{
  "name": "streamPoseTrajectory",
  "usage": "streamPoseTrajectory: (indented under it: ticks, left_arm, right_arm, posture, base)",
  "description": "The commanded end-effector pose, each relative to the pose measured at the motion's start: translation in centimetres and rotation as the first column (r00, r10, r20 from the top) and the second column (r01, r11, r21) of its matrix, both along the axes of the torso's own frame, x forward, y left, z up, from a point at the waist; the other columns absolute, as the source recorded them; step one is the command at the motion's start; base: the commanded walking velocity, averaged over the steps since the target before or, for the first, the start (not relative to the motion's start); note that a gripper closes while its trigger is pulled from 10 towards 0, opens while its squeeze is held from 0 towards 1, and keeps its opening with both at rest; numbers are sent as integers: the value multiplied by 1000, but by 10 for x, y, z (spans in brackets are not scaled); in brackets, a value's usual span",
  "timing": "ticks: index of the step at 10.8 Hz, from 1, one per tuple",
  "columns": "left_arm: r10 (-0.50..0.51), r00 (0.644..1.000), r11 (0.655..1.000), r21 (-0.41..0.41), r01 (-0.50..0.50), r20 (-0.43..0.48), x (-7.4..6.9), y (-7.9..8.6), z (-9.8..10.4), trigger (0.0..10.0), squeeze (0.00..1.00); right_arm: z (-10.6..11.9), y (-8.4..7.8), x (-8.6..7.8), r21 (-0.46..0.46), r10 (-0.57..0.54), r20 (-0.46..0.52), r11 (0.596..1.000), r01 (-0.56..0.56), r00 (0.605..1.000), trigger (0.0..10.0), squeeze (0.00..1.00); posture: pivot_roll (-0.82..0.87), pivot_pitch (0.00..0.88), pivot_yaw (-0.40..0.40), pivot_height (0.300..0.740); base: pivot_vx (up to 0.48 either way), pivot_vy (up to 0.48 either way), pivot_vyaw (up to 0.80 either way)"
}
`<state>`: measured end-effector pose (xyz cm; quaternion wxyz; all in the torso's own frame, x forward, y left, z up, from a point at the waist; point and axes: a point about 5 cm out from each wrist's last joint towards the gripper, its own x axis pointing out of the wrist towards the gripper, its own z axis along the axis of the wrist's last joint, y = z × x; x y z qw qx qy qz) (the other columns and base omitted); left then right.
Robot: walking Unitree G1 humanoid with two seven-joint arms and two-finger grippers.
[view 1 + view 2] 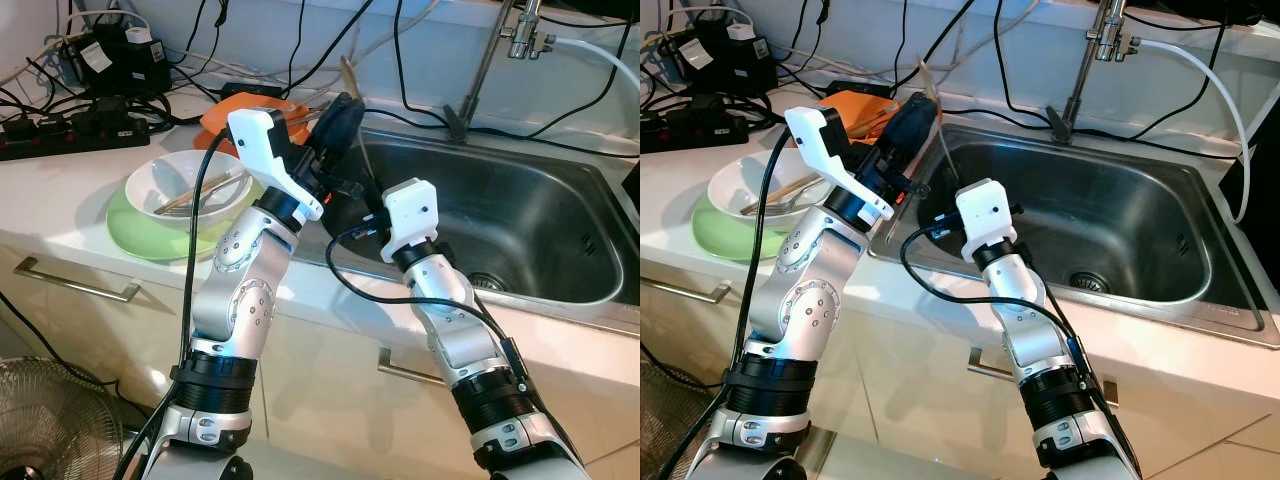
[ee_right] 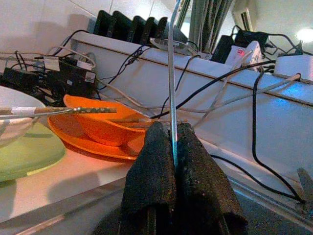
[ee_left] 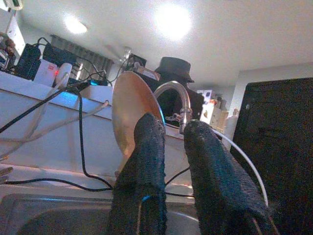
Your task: Kitchen organization
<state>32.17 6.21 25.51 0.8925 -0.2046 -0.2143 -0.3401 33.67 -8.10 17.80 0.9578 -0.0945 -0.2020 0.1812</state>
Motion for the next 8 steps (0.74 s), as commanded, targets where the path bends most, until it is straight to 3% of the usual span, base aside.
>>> streamPoseTrajectory:
  ticks: [1,3,5,6,7,8]
  left_arm:
    - [-11,1000,1000,13,11,18,-3,-2,2,10000,1000]
    - [-22,1000,1000,8,22,23,-4,-3,3,10000,1000]
    - [-14,1000,1000,7,14,12,-4,-1,0,10000,1000]
    - [8,1000,1000,22,-8,-1,-3,2,-5,10000,0]
    - [26,999,999,38,-25,-24,-2,5,-11,10000,0]
    - [36,999,998,55,-34,-39,-2,6,-15,10000,0]
  right_arm:
    - [5,-3,3,18,-14,7,1000,13,1000,0,0]
    - [5,-7,7,40,-48,-19,998,49,999,0,0]
    - [4,-23,16,106,-147,-81,982,155,986,0,0]
    - [4,-35,23,136,-206,-126,965,223,970,0,0]
    - [4,-50,31,145,-275,-175,942,301,945,0,0]
    - [4,-56,34,151,-300,-199,931,332,933,2667,0]
  posture:
    - [175,0,-26,740]
    - [176,0,-26,740]
    - [177,0,-27,740]
    - [175,0,-26,740]
    - [173,0,-29,740]
    - [173,0,-29,740]
  base:
    - [0,0,0]
    - [0,0,0]
    - [0,0,0]
    - [0,0,0]
    - [0,0,0]
    - [0,0,0]
